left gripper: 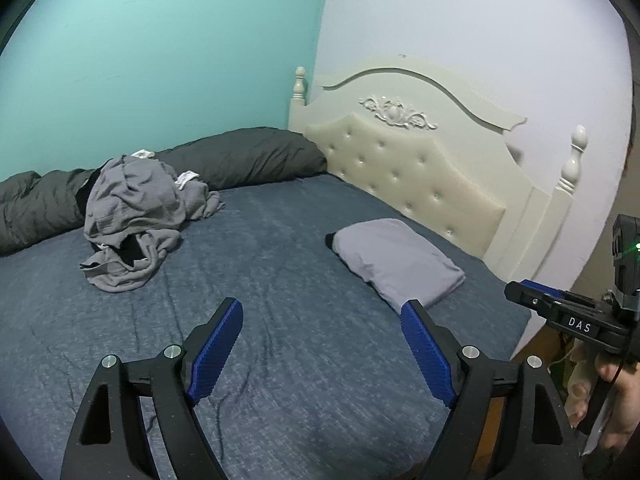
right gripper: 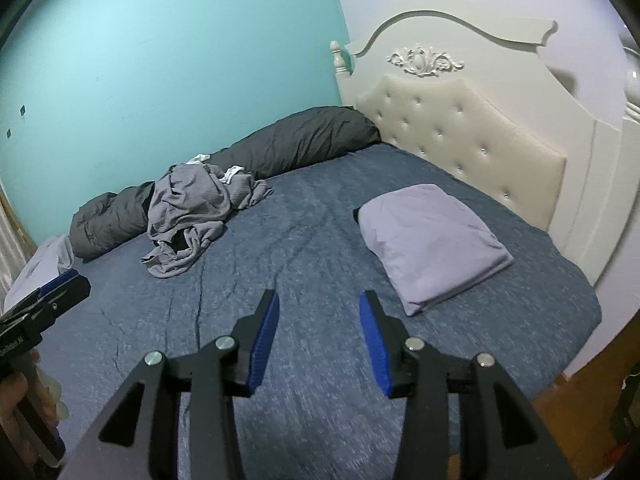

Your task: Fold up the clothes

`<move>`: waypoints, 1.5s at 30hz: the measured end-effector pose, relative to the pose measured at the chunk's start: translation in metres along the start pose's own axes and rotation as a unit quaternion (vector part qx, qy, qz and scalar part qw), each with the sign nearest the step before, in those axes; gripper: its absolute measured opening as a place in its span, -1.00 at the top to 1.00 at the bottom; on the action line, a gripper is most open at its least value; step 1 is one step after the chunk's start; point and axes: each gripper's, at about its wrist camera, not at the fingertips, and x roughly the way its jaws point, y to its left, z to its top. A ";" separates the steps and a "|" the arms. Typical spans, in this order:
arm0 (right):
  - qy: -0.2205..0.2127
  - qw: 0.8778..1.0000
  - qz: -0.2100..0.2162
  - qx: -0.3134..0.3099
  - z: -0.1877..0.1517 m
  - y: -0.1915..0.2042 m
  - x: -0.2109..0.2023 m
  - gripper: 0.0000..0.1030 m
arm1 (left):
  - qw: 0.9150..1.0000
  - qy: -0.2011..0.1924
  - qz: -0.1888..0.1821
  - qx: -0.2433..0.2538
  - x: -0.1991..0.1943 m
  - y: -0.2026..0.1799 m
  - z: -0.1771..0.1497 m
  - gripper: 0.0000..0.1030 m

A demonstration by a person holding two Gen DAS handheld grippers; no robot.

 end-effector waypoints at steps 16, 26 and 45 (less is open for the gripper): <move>0.005 1.000 -0.021 0.011 -0.027 -0.012 -0.040 0.06 | 0.999 0.000 -0.027 0.021 -0.020 -0.036 -0.017 -0.77; 0.007 0.999 -0.031 0.015 -0.043 -0.011 -0.054 -0.14 | 0.999 0.002 -0.033 0.029 -0.032 -0.045 -0.029 -0.82; -0.011 0.997 -0.064 0.028 -0.065 -0.014 -0.089 -0.56 | 0.999 0.008 -0.033 0.043 -0.047 -0.057 -0.044 -0.99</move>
